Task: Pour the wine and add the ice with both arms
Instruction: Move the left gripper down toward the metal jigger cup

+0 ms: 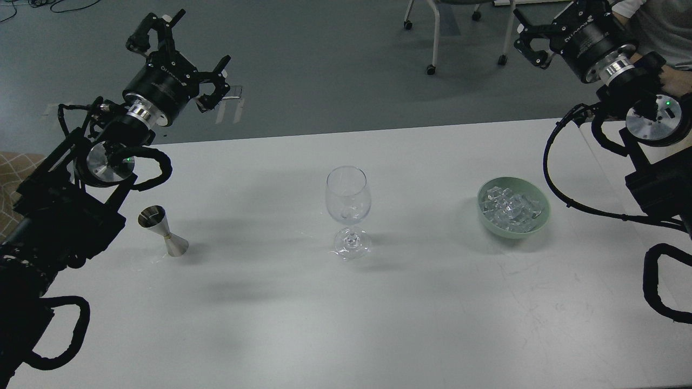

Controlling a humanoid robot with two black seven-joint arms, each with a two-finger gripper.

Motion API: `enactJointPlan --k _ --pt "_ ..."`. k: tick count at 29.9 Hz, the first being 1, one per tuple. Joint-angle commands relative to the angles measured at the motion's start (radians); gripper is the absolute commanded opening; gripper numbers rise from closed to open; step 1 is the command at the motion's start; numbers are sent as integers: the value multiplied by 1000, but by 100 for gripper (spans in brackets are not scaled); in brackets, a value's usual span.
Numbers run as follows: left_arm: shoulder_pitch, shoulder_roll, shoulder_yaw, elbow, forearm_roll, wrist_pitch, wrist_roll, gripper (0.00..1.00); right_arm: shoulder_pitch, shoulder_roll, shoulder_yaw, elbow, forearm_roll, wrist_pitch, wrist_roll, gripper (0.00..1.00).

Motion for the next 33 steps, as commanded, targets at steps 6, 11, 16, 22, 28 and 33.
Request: enactJointPlan --k 6,11,16,22,28,33 --pt "-10 -1 11 7 2 9 1 98 -2 -5 0 4 0 -1 -2 100" --pt "-33 -1 15 72 3 45 6 98 1 -2 1 -4 0 -6 -2 100" --pt "-33 -12 11 96 2 -9 -11 98 38 5 -20 -12 -1 -6 -5 100" --pt "-39 -10 5 100 2 -9 -112 98 49 18 -39 -15 3 -6 -5 100" --pt "-39 -18 11 94 5 -9 -112 98 43 38 -34 -10 3 -9 0 100" --pt "-53 -35 11 94 5 6 -111 98 43 38 -39 -6 3 -10 -29 100"
